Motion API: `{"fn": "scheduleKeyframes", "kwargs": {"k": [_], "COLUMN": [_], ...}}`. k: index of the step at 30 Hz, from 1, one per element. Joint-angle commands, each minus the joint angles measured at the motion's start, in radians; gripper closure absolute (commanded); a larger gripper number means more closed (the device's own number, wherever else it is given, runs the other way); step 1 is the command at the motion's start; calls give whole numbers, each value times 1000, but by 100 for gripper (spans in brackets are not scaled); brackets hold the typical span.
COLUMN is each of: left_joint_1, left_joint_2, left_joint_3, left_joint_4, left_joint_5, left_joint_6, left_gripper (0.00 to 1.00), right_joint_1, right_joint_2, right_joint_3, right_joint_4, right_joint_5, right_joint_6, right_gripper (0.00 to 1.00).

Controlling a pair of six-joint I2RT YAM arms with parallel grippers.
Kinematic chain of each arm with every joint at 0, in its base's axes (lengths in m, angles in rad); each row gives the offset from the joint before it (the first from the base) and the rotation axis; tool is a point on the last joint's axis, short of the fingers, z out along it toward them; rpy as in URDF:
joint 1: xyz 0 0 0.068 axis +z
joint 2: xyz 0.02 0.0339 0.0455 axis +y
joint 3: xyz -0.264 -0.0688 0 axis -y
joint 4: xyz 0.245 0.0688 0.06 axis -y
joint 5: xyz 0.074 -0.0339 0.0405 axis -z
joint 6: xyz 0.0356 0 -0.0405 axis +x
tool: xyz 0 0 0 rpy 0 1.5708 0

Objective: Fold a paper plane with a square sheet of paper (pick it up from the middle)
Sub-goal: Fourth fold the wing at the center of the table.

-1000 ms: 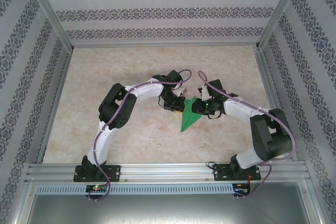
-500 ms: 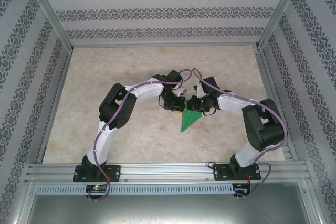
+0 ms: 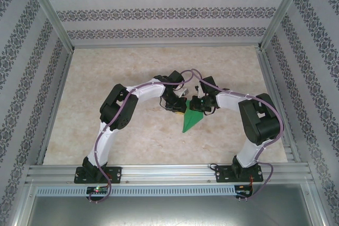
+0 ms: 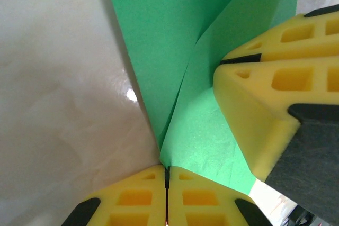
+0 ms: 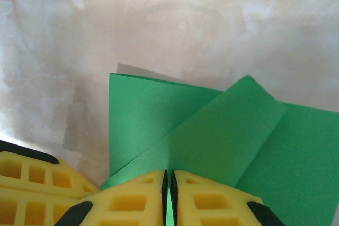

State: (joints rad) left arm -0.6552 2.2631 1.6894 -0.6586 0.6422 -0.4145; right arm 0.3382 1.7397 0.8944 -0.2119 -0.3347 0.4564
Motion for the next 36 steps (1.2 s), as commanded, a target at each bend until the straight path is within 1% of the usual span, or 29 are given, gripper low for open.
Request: {"fn": "scheduleKeyframes", "kwargs": {"k": [1, 5, 7, 12, 18, 22, 27, 31, 36], "left_joint_1": [-17, -17, -17, -17, -22, -53, -104, -143, -153], "left_joint_2": [32, 12, -9, -79, -188, -259, -302, -297, -269], "left_joint_3": [26, 33, 33, 8, -112, -220, -306, -338, -346], "left_joint_4": [-10, -19, -24, -13, 59, 117, 192, 246, 252], "left_joint_5": [18, -1, -17, -61, -87, -121, -148, -150, -172], "left_joint_6": [21, 18, 13, -8, -71, -122, -181, -213, -215], "left_gripper": [90, 88, 86, 74, 64, 59, 57, 57, 59], "right_joint_1": [-3, -7, -7, -7, -10, -8, -12, -17, -19], "right_joint_2": [9, 1, 1, 8, 13, 16, 15, 11, 11], "right_joint_3": [-13, -34, -42, -53, -63, -68, -73, -84, -91], "right_joint_4": [-40, -37, -30, -19, -2, 10, 19, 36, 43], "right_joint_5": [71, 69, 64, 53, 34, 21, 6, -11, -19], "right_joint_6": [-14, -18, -19, -20, -15, -7, -1, 5, 6], "right_gripper": [87, 88, 88, 89, 90, 90, 90, 91, 91]}}
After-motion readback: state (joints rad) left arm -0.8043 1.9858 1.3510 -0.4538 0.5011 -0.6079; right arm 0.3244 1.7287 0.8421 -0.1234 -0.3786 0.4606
